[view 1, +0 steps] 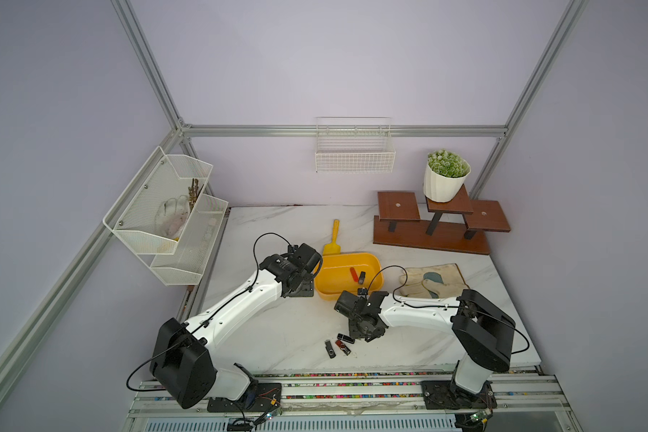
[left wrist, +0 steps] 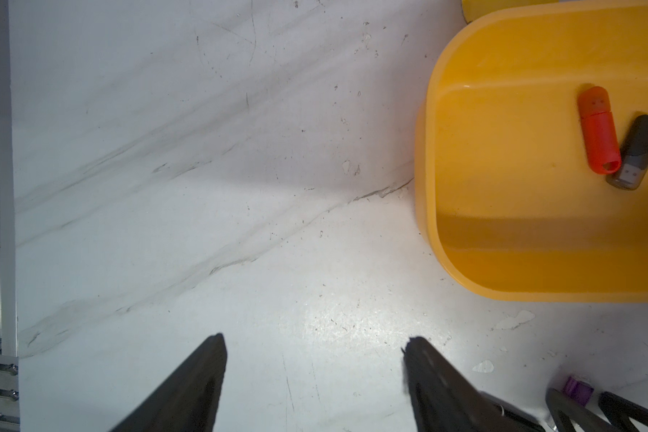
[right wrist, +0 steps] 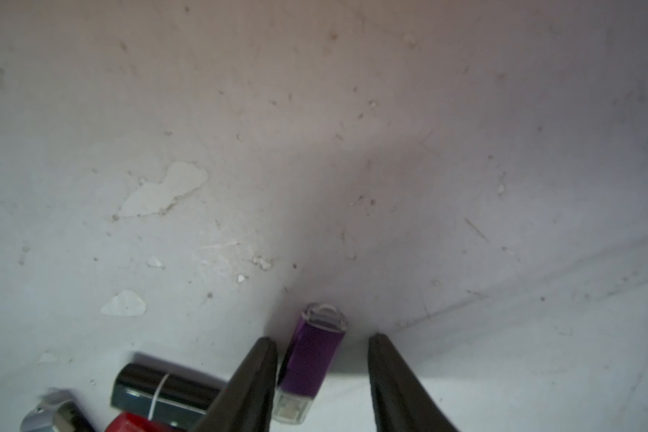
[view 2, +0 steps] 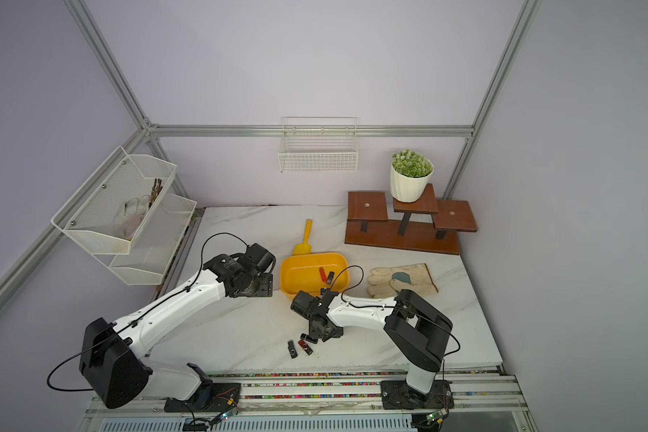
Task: Put the usb flash drive into the storage box
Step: Pick up the USB flash from the center of the board.
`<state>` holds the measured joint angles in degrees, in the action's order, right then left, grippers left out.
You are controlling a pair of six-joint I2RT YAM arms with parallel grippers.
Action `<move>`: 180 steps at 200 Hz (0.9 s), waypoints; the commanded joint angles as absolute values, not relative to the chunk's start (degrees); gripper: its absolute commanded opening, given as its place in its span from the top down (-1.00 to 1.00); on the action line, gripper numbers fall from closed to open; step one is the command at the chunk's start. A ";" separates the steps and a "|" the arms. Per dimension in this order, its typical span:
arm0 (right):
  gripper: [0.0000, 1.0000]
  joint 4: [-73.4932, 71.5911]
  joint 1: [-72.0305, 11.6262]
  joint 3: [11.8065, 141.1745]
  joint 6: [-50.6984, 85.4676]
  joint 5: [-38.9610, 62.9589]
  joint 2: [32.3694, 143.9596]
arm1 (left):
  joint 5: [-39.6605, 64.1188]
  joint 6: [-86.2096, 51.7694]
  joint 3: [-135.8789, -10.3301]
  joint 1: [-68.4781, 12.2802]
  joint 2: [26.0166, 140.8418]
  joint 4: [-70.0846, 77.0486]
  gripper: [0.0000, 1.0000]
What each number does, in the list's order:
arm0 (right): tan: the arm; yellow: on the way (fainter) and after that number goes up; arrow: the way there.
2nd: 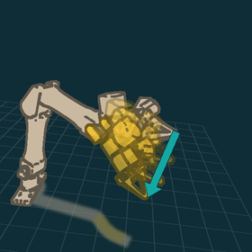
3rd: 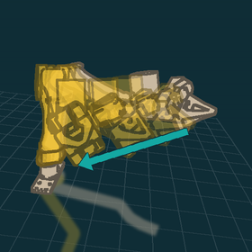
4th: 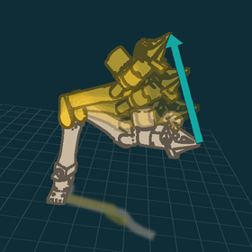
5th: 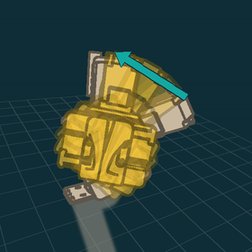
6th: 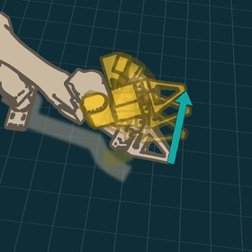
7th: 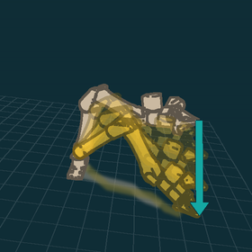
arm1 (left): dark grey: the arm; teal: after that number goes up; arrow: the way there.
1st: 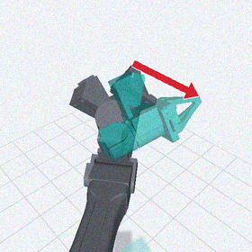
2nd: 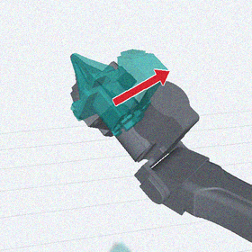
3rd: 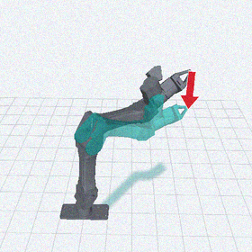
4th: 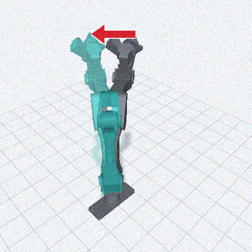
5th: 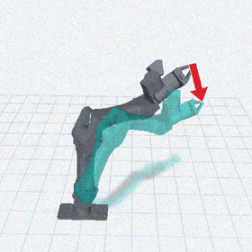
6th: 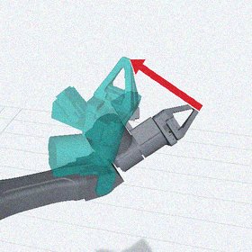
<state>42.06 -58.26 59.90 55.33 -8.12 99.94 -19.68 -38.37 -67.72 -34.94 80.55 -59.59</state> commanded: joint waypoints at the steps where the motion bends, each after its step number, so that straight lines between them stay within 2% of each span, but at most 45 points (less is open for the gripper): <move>1: 0.13 42.71 -58.80 59.96 56.12 -8.27 100.81 | -19.19 -38.58 -67.68 -35.11 78.76 -58.66 -0.58; 42: 0.32 42.72 -59.14 59.43 56.07 -8.07 100.46 | -19.58 -39.44 -66.46 -35.15 78.06 -58.67 -0.55; 107: 0.51 42.17 -59.27 58.04 55.99 -7.34 100.38 | -18.86 -41.00 -63.70 -35.59 76.69 -58.96 -0.55; 157: 0.78 42.15 -59.30 58.01 55.33 -8.08 100.02 | -18.27 -42.36 -62.60 -36.65 75.81 -59.32 -0.55; 180: 1.00 42.61 -59.33 57.96 54.94 -8.48 98.87 | -18.11 -42.89 -62.27 -36.93 75.11 -59.41 -0.55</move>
